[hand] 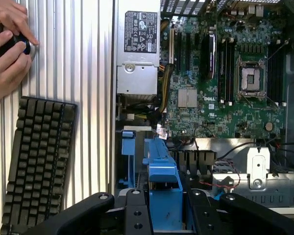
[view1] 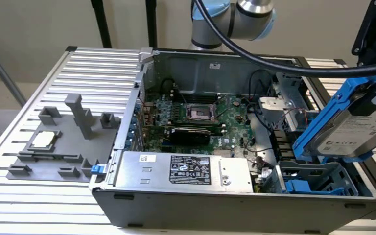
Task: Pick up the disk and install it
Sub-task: 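Pick up the disk, then insert the disk into the insertion slot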
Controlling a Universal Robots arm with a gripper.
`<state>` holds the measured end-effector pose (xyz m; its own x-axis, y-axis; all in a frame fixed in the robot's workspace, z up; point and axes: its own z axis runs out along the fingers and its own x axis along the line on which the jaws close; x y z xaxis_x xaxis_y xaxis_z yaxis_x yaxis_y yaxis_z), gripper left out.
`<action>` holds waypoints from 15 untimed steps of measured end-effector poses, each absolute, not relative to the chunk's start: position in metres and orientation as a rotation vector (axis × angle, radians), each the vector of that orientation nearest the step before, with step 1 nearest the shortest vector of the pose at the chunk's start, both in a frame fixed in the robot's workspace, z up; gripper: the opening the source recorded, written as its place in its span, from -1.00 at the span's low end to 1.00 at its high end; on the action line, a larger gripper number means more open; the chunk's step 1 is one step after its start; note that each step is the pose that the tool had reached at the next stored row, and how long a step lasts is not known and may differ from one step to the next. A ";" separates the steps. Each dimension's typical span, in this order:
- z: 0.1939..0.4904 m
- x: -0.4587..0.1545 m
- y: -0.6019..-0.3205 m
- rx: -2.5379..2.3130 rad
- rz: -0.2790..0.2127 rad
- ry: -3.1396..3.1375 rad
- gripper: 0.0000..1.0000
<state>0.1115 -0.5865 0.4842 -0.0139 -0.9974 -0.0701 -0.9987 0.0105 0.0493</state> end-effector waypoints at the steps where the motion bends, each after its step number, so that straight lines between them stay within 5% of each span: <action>1: 0.484 0.112 -0.586 -2.195 0.132 2.222 -0.35; 15: 0.484 0.112 -0.587 -2.195 0.132 2.222 -0.35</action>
<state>0.1116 -0.5865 0.4843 -0.0138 -0.9974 -0.0702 -0.9987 0.0104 0.0493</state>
